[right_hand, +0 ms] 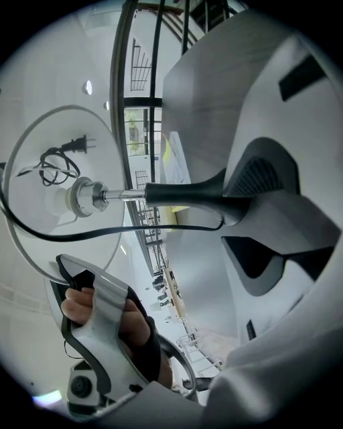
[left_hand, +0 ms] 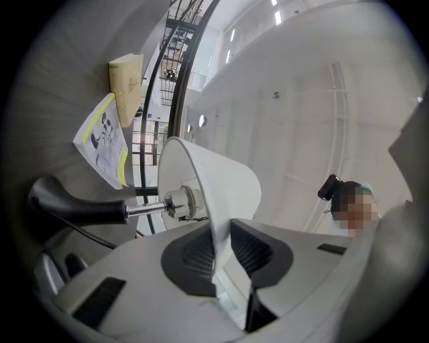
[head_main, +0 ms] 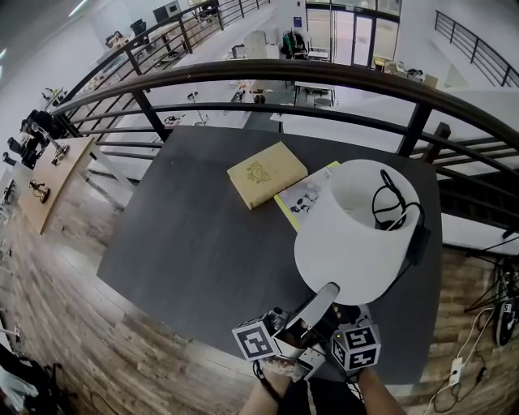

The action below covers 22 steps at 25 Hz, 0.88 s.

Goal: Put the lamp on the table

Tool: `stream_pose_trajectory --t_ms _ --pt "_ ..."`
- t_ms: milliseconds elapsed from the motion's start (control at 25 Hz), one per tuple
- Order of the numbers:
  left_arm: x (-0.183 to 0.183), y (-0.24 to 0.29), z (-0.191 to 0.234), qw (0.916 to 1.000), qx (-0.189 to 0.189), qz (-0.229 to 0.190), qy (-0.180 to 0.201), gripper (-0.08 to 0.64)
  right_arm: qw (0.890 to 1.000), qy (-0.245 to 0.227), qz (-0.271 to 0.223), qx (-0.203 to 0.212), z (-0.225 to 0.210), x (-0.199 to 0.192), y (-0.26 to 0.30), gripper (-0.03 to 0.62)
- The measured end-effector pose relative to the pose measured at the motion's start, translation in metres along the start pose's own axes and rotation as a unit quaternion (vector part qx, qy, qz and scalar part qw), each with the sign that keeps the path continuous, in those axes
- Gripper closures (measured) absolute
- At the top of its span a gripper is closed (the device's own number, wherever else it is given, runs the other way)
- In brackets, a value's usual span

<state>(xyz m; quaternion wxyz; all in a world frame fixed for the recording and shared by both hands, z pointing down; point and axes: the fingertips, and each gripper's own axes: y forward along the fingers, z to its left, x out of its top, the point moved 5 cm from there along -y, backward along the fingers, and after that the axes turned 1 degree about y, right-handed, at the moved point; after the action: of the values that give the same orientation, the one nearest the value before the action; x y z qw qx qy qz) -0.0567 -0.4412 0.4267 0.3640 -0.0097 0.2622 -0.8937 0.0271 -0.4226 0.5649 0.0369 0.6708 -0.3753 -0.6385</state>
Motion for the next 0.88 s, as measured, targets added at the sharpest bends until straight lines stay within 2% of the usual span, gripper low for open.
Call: stream_pose_trajectory --t_ms 880 --pt "-0.013 -0.027 -0.001 0.9999 0.007 0.003 0.008 0.468 1.0 0.026 0.007 -0.006 0.006 -0.018 -0.021 0.387"
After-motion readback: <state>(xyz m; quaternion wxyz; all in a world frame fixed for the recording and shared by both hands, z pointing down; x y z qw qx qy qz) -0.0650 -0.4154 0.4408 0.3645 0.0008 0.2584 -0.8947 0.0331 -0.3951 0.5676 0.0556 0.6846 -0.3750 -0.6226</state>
